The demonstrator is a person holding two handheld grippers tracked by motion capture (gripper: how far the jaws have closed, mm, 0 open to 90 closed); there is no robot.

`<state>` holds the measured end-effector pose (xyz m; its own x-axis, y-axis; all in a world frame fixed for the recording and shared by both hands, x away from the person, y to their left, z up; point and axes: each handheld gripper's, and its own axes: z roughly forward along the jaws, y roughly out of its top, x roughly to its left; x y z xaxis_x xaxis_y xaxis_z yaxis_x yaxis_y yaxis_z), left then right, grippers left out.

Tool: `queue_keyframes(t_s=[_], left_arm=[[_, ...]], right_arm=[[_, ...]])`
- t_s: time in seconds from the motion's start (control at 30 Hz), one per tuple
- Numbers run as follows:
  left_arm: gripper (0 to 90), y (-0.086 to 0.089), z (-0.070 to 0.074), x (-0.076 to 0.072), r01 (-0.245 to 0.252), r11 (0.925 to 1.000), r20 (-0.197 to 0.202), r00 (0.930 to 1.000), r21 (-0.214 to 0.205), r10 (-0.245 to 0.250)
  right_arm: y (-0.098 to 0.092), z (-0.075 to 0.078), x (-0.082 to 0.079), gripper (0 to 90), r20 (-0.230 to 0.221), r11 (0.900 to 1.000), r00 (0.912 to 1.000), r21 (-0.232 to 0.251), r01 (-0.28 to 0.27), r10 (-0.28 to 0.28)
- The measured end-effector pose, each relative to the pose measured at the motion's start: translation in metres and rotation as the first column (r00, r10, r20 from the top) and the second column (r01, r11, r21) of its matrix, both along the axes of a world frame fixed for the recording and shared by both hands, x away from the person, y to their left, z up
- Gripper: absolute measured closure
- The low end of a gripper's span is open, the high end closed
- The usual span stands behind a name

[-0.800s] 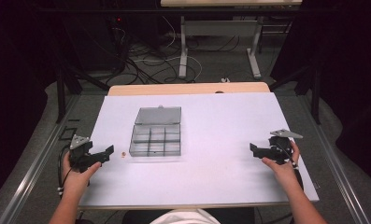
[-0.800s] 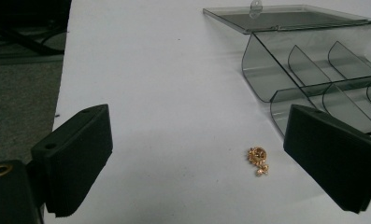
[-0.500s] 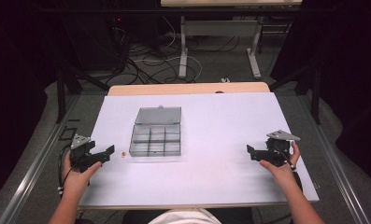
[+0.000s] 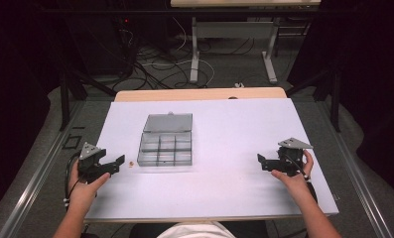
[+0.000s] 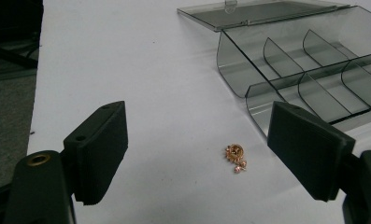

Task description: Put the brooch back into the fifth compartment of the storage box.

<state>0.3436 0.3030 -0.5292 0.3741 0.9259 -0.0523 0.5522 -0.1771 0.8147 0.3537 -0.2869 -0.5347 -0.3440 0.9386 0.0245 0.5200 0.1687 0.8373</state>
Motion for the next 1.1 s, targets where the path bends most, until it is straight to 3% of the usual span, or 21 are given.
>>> queue_keyframes(t_s=[0.33, 0.63, 0.77, 0.93, 1.0, 1.1], left_arm=[[25.0, -0.004, -0.001, 0.001, 0.025, 0.9993, 0.027, 0.9993, 0.027, -0.026], [25.9, -0.007, -0.001, 0.008, 0.047, 0.9988, -0.01, 0.9988, 0.016, -0.047], [29.1, -0.008, 0.001, 0.012, 0.054, 0.9985, -0.015, 0.9984, -0.01, -0.054], [32.2, -0.01, 0.003, 0.017, 0.019, 0.9994, -0.078, 0.9967, -0.03, -0.022], [36.6, -0.012, 0.003, 0.019, 0.017, 0.9988, -0.085, 0.9962, -0.045, -0.021], [38.5, -0.016, 0.005, 0.021, 0.014, 0.9972, -0.134, 0.9907, -0.073, -0.024]], right_arm=[[0.002, -0.001, 0.001, 0.0, 0.007, 0.9998, 0.9999, -0.014, -0.016, 0.016], [0.004, -0.001, -0.001, 0.0, 0.004, 0.9998, 0.9999, -0.012, -0.015, 0.016], [0.003, -0.001, -0.002, 0.0, 0.006, 0.9998, 0.9999, -0.012, -0.016, 0.016], [0.002, -0.002, -0.002, 0.0, 0.0, 0.9999, 0.9999, -0.005, -0.011, 0.011], [0.003, -0.002, -0.002, 0.0, -0.006, 1.0, 1.0, 0.002, -0.006, 0.006], [0.003, -0.002, -0.002, 0.0, -0.006, 1.0, 1.0, -0.006, -0.008, 0.008]])
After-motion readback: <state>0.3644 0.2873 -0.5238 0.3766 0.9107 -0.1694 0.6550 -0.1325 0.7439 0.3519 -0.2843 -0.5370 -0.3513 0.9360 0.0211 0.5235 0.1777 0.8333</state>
